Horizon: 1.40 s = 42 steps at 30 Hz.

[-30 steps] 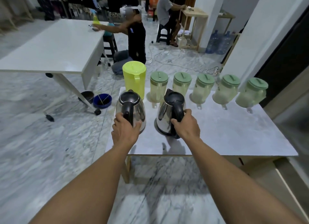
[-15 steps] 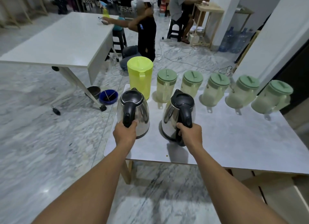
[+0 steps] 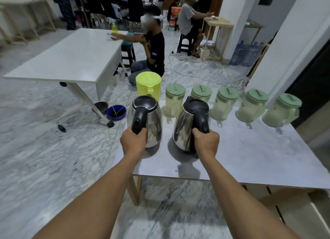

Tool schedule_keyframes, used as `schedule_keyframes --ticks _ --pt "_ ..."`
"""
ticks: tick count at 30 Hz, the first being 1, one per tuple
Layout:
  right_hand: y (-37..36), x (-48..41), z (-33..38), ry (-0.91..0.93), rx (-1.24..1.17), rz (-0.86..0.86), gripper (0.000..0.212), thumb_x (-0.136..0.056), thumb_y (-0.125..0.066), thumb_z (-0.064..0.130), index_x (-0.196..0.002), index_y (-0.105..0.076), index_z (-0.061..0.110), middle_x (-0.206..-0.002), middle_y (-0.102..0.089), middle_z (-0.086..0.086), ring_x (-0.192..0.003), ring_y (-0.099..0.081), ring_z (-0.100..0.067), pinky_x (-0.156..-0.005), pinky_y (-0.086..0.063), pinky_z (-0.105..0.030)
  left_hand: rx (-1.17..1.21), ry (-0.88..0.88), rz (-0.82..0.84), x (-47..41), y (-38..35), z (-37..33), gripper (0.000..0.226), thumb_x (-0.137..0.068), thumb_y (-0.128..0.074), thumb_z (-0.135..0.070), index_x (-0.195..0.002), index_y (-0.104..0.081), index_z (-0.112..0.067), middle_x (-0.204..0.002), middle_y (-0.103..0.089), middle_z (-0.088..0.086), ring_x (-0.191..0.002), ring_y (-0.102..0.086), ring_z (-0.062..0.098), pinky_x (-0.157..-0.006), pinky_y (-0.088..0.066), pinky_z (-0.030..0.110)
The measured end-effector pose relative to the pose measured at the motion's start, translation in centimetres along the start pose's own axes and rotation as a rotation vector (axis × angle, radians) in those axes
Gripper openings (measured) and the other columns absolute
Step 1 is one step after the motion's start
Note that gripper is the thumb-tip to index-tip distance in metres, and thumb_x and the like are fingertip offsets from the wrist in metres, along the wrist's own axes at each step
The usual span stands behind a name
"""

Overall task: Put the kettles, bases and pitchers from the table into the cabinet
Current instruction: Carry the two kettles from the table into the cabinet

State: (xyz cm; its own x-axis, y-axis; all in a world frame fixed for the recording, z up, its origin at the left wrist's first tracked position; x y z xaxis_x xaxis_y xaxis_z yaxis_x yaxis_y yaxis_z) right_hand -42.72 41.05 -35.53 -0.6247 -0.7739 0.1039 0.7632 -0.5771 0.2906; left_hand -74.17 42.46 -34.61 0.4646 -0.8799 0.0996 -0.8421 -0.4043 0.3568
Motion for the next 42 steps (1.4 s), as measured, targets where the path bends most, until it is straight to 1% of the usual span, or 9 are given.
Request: schedule_keyframes --ticks 6,9,16,19,24,28,33,38,42 --pt "5.5 1.9 5.5 0.055 -0.058 -0.076 0.026 -0.074 -0.07 0.02 -0.058 -0.054 0.01 -0.057 -0.05 -0.006 -0.056 -0.045 -0.025 -0.053 -0.035 -0.03 0.046 -0.113 0.027 1.2 1.2 -7.5 0.016 -0.081 -0.063 -0.027 -0.087 -0.065 -0.012 -0.078 -0.066 0.008 -0.075 -0.063 0.027 -0.064 -0.051 0.034" --pt "9.3 2.7 8.6 0.102 -0.066 -0.147 0.021 -0.074 -0.071 0.023 -0.064 -0.061 0.007 -0.062 -0.058 -0.007 -0.062 -0.054 -0.027 -0.054 -0.04 -0.031 0.031 -0.215 0.056 2.5 1.1 -12.5 0.018 -0.082 -0.064 -0.027 -0.089 -0.066 -0.01 -0.079 -0.064 0.008 -0.076 -0.058 0.029 -0.065 -0.041 0.031" --pt "18.7 5.9 14.6 0.19 -0.073 -0.337 0.017 -0.078 -0.071 0.022 -0.069 -0.063 0.009 -0.068 -0.061 -0.007 -0.067 -0.056 -0.027 -0.06 -0.043 -0.032 0.084 -0.38 0.204 6.5 -0.8 -21.7 0.016 -0.083 -0.064 -0.026 -0.079 -0.065 -0.01 -0.073 -0.06 0.007 -0.072 -0.052 0.03 -0.064 -0.035 0.03" --pt "23.2 7.7 16.6 0.207 -0.068 -0.411 0.02 -0.076 -0.071 0.023 -0.064 -0.061 0.011 -0.064 -0.06 -0.005 -0.064 -0.056 -0.026 -0.059 -0.044 -0.034 0.111 -0.426 0.281 9.0 -2.0 -24.8 0.02 -0.081 -0.065 -0.027 -0.07 -0.058 -0.012 -0.069 -0.057 0.007 -0.072 -0.052 0.03 -0.063 -0.035 0.03" --pt "30.5 11.5 18.2 0.214 -0.041 -0.524 0.023 -0.064 -0.07 0.033 -0.059 -0.062 0.011 -0.055 -0.057 -0.003 -0.056 -0.056 -0.025 -0.054 -0.045 -0.037 0.174 -0.482 0.458 14.1 -4.7 -28.9 0.022 -0.081 -0.064 -0.027 -0.065 -0.056 -0.014 -0.064 -0.056 0.004 -0.072 -0.055 0.03 -0.063 -0.036 0.03" --pt "37.0 16.5 19.1 0.25 -0.048 -0.71 0.025 -0.066 -0.07 0.032 -0.059 -0.062 0.01 -0.056 -0.057 -0.003 -0.055 -0.055 -0.022 -0.054 -0.043 -0.036 0.216 -0.56 0.617 20.1 -6.4 -32.3 0.026 -0.081 -0.064 -0.028 -0.06 -0.053 -0.016 -0.062 -0.055 0.002 -0.073 -0.057 0.031 -0.064 -0.039 0.032" --pt "42.6 21.7 19.3 0.221 0.003 -0.869 0.029 -0.057 -0.069 0.039 -0.053 -0.058 0.013 -0.051 -0.056 -0.001 -0.054 -0.055 -0.025 -0.054 -0.05 -0.045 0.26 -0.651 0.745 26.2 -7.5 -34.9 0.017 -0.078 -0.064 -0.03 -0.074 -0.065 -0.014 -0.074 -0.066 0.009 -0.076 -0.061 0.031 -0.069 -0.05 0.035" --pt "47.9 28.9 19.2 0.195 0.058 -1.044 0.027 -0.067 -0.07 0.033 -0.064 -0.066 0.007 -0.058 -0.061 -0.007 -0.058 -0.058 -0.026 -0.054 -0.046 -0.039 0.287 -0.711 0.892 33.4 -8.1 -36.5 0.024 -0.077 -0.063 -0.033 -0.071 -0.065 -0.01 -0.075 -0.067 0.013 -0.078 -0.062 0.036 -0.074 -0.054 0.04" --pt "51.5 34.1 18.4 0.164 0.074 -1.159 0.027 -0.069 -0.069 0.032 -0.069 -0.069 0.005 -0.061 -0.065 -0.007 -0.06 -0.06 -0.025 -0.054 -0.045 -0.034 0.31 -0.771 0.995 39.3 -8.1 -37.5 0.023 -0.079 -0.063 -0.033 -0.073 -0.065 -0.012 -0.075 -0.066 0.013 -0.077 -0.061 0.036 -0.071 -0.05 0.036"
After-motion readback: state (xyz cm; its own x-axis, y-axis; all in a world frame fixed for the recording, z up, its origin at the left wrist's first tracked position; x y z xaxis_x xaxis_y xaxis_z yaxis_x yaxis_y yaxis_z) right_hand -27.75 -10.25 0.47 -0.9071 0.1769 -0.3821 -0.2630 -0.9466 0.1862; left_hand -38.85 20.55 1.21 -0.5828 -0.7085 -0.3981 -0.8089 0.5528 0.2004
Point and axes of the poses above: each hand's wrist, its own x-axis away from the middle knuckle, its own y-axis out of the back of the hand, z = x × y, the point moved 10 cm from there along -x, towards the middle knuckle
